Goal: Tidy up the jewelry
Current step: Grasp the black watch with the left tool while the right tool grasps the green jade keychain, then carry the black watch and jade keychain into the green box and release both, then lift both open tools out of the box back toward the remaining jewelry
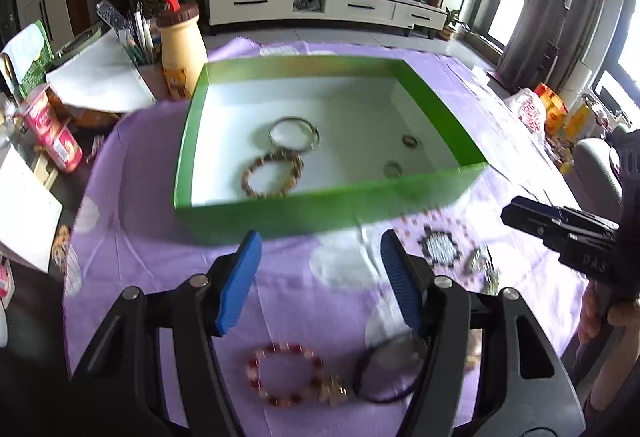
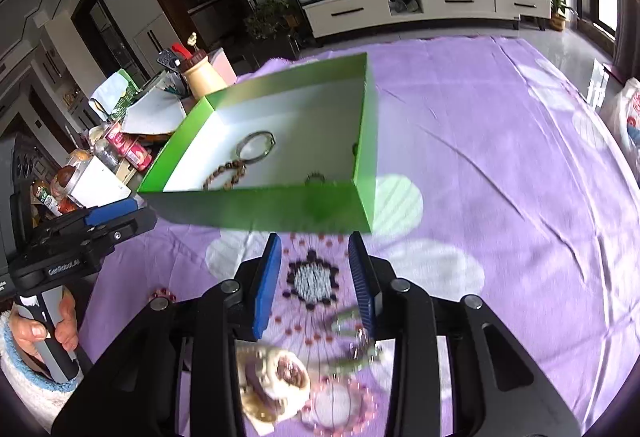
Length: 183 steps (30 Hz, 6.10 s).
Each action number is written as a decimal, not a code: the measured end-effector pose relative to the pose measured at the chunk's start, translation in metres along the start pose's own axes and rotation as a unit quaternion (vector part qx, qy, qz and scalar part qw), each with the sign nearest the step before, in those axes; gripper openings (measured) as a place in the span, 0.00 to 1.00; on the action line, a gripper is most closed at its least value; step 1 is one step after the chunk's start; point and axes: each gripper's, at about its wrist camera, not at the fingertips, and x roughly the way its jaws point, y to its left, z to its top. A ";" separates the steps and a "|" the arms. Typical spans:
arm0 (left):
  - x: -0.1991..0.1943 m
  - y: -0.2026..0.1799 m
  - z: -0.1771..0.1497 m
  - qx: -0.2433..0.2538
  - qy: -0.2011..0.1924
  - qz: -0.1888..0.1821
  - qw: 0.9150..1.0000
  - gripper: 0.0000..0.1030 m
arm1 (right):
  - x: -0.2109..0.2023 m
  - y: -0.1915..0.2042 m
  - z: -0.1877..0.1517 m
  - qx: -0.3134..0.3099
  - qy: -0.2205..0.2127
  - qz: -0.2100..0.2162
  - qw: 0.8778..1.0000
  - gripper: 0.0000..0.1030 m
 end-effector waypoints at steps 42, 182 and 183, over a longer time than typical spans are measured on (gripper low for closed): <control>0.050 -0.046 -0.062 0.120 0.079 -0.039 0.989 0.06 | 0.031 -0.004 -0.044 -0.019 0.017 -0.056 0.998 0.03; -0.012 0.036 -0.017 -0.050 0.023 0.017 0.998 0.93 | -0.021 0.026 -0.028 -0.007 -0.014 0.012 1.000 0.47; -0.014 0.036 -0.024 -0.046 0.026 0.014 0.999 0.93 | -0.021 0.027 -0.031 -0.009 -0.011 0.012 1.000 0.47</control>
